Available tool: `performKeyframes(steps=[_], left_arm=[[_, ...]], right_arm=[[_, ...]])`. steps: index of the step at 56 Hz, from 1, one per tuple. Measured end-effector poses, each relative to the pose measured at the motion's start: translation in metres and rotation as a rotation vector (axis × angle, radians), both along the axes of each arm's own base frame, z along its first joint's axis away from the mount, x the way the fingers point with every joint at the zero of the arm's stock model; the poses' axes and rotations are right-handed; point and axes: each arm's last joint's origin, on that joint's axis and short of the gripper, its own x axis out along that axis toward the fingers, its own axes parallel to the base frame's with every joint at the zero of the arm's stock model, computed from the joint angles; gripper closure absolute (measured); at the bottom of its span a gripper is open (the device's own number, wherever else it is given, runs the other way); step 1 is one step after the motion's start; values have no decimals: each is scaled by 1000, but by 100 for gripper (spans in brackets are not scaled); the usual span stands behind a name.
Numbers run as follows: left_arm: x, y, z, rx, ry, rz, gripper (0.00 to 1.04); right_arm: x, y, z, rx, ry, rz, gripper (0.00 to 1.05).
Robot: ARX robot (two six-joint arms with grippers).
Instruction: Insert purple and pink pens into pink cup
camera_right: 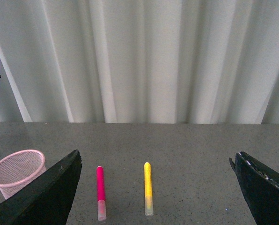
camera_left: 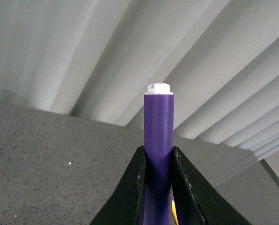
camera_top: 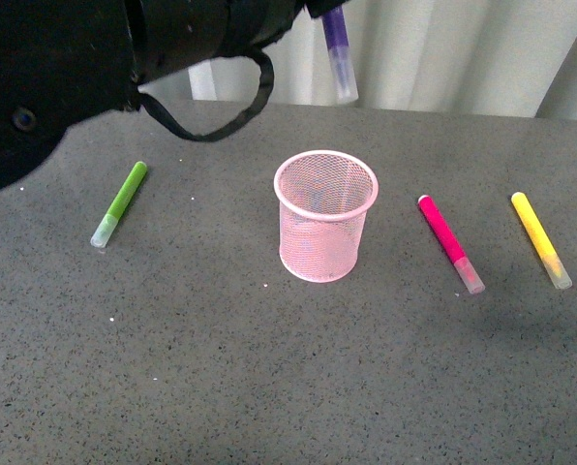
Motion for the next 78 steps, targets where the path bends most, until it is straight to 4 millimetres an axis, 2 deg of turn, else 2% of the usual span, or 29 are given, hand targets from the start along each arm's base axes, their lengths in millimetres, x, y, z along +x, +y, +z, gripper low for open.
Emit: performKeyframes(steps=[6,9,21,31,36,50,53,60,66,78], left_arm=[[7,-5,-26,44,30,19,92],[11,-6,-33,49,36,25,92],[17,-4,-40,46,28,51,92],[13,-3,-47,51,40,64,92],[10,-2,-51,54,50,63,78],[6,1,-54,50,73,64,17],[5,4,-49,50,75,60,5],[2,18,-25,52,70,38,7],[1,47,15,72,49,16,7],[-18,112,65,109,-12,-27,7]], right_arm=[[0,0,0,0,0,0,7],[0,0,0,0,0,0,7],[0,0,0,0,0,0,7],[0,0,0,0,0,0,7],[0,0,0,0,0,0,7],[0,0,0,0,0,0,7],[0,0,0,0,0,0,7],[0,0,0,0,0,0,7],[0,0,0,0,0,0,7],[0,0,0,0,0,0,7]])
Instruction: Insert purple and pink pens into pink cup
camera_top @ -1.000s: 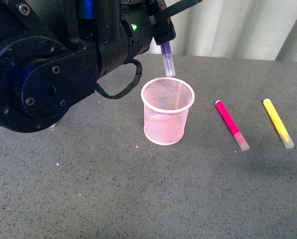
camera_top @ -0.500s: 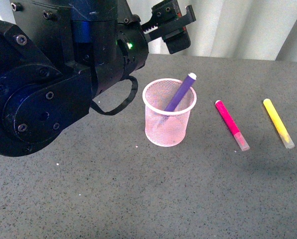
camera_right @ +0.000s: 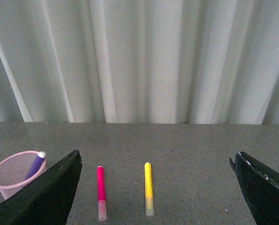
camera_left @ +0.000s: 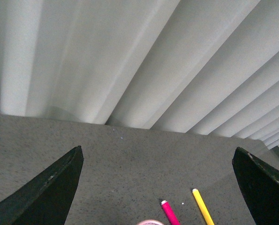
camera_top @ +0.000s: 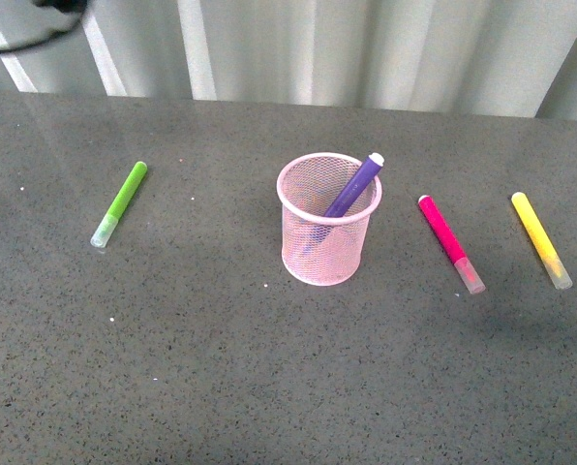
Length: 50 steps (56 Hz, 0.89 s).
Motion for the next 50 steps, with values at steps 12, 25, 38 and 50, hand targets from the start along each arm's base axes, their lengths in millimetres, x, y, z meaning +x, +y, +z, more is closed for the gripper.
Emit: performKeyframes(steps=[12,25,38,50], left_arm=[[-36,72,32,19,-40,13,7],[-76,138,35,21,-41,120,7],[-111,123,-1,354,-162,451,49],[-140,103,-28,397,-166,440,90]], right_arm=[[0,0,0,0,0,0,7],[0,0,0,0,0,0,7],[0,0,0,0,0,0,7],[0,0,0,0,0,0,7]])
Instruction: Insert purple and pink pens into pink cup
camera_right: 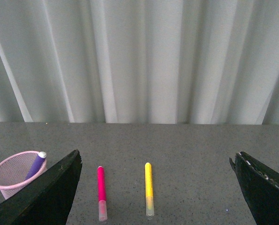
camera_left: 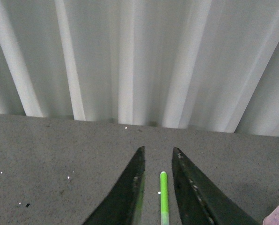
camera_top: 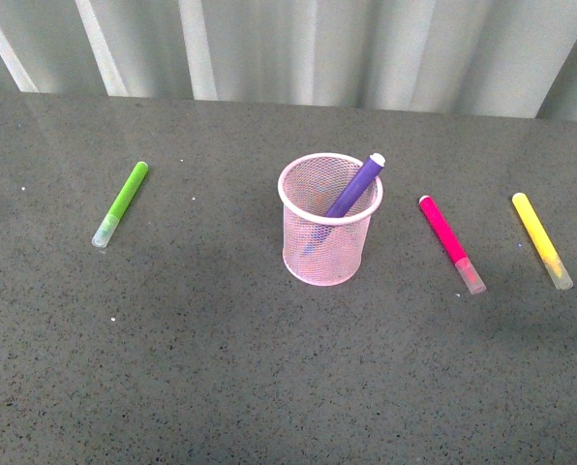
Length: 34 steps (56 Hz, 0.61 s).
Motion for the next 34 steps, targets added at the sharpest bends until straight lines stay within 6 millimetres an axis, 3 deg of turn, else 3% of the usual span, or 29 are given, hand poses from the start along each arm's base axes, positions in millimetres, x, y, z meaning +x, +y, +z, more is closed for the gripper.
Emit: performKeyframes(steps=[4,34], left_arm=[[-8,-4,-6,0,-1,6,101],[-47,-26,-32,12,-3,-5,101]], right_arm=[[0,0,0,0,0,0,7],[0,0,0,0,0,0,7]])
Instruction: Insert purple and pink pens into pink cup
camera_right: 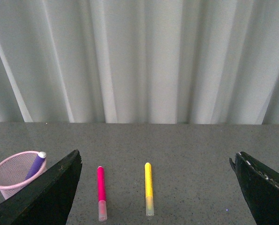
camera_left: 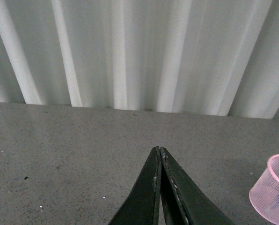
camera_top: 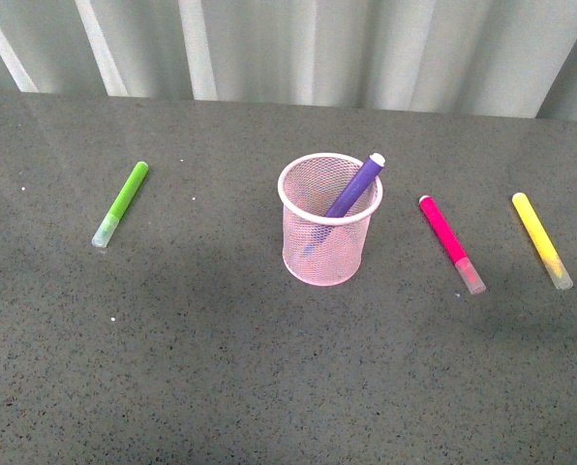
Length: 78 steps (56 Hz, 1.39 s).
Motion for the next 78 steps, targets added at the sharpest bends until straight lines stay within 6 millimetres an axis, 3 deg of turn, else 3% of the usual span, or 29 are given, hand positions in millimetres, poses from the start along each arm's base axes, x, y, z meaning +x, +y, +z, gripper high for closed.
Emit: performKeyframes(steps=[14,78], left_arm=[[-14,0,-10,0,-14,1,101],[-47,0,-10,3,-27,2,101]], right_arm=[[0,0,0,0,0,0,7],[0,0,0,0,0,0,7]])
